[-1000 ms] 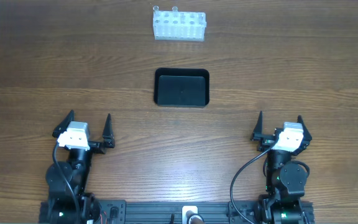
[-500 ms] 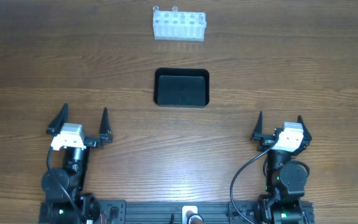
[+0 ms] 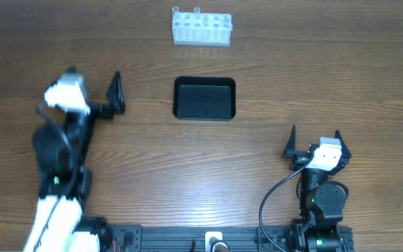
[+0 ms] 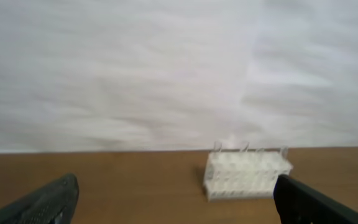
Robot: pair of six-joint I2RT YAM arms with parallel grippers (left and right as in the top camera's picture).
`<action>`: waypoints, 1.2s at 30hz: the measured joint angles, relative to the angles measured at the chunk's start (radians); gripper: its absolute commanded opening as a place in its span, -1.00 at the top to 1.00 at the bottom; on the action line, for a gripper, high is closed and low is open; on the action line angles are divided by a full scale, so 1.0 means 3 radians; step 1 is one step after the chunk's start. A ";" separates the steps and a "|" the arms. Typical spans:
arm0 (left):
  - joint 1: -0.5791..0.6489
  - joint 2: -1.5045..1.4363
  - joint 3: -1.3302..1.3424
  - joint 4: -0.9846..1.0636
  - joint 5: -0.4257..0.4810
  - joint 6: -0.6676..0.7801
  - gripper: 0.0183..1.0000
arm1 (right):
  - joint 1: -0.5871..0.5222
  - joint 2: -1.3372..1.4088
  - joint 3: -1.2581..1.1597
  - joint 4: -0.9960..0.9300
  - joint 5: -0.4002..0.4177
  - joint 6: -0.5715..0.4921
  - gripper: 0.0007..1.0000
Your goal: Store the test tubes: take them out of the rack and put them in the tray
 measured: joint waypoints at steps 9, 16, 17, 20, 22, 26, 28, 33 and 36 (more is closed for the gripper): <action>-0.0445 0.1623 0.1526 -0.0640 -0.0182 -0.0092 -1.00 | 0.0000 -0.0003 0.0000 0.0000 0.0001 -0.0001 -0.98; -0.0715 0.2761 0.2819 -0.1331 -0.0502 -0.0202 -1.00 | 0.0000 -0.0006 0.0000 -0.0001 0.0001 -0.0001 -0.99; -0.0735 0.2892 0.2965 -0.1363 -0.0520 -0.0214 -1.00 | 0.0000 -0.0006 0.0000 -0.0001 0.0000 0.0000 -0.99; -0.0778 0.3268 0.3328 -0.1403 -0.0552 -0.0258 -1.00 | 0.0000 -0.0006 0.0000 0.0000 0.0000 0.0000 -0.99; -0.0788 0.3475 0.3477 -0.1409 -0.0575 -0.0305 -0.99 | 0.0000 -0.0006 0.0000 0.0000 0.0000 -0.0001 -0.99; -0.0790 0.3819 0.3680 -0.1428 -0.0598 -0.0362 -1.00 | 0.0000 -0.0006 0.0000 0.0000 0.0000 -0.0001 -0.99; -0.0790 0.3966 0.3770 -0.1438 -0.0599 -0.0379 -1.00 | 0.0000 -0.0006 0.0000 0.0000 0.0001 -0.0001 -0.99; -0.0791 0.4206 0.3913 -0.1439 -0.0598 -0.0398 -1.00 | 0.0000 -0.0006 0.0000 0.0000 0.0000 0.0000 -0.98; -0.0793 0.4270 0.3956 -0.1438 -0.0599 -0.0401 -1.00 | 0.0000 -0.0006 0.0000 0.0000 0.0000 0.0000 -0.98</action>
